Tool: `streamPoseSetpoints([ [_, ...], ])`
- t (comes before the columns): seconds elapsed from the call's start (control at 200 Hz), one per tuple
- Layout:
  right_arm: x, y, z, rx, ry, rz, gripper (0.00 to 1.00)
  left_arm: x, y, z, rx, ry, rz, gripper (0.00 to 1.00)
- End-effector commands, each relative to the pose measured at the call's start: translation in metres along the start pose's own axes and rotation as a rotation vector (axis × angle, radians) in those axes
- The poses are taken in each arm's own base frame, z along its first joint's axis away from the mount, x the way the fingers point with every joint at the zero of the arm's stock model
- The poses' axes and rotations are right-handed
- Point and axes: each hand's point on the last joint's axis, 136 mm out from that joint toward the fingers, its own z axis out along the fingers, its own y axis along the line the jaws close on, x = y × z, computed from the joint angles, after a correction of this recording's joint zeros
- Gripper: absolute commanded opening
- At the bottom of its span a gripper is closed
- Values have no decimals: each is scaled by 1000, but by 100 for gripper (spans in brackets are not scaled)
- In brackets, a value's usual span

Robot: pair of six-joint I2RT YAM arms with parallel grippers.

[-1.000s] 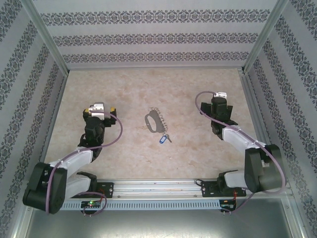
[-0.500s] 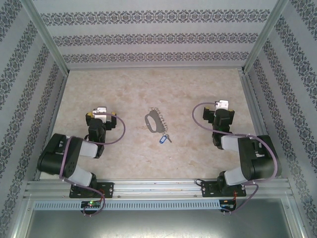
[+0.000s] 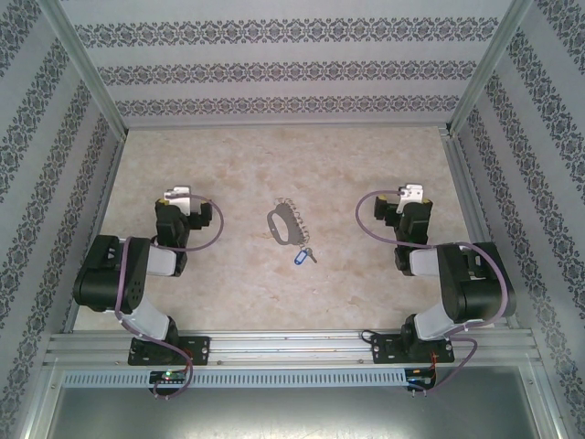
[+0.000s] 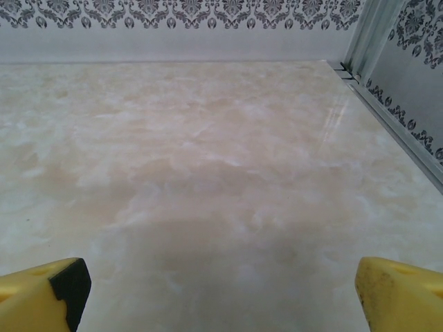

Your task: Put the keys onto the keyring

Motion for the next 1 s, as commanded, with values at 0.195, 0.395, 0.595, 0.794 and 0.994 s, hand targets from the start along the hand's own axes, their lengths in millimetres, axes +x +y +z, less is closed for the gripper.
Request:
streamPoseSetpoints([
  [0.195, -8, 5, -1, -31, -18, 17, 98, 4, 3, -27, 8, -90, -53, 100],
  [0.395, -8, 6, -1, -28, -18, 8, 98, 3, 13, -27, -53, -112, -74, 100],
  [0.595, -9, 7, 0, -31, -18, 10, 98, 8, -11, -4, 69, 40, -12, 100],
  [0.794, -8, 7, 0, -30, -16, 9, 98, 6, -7, -10, 60, -5, -25, 100],
  [0.994, -7, 8, 1, -43, -9, 11, 98, 6, 6, -11, -14, -10, -54, 100],
])
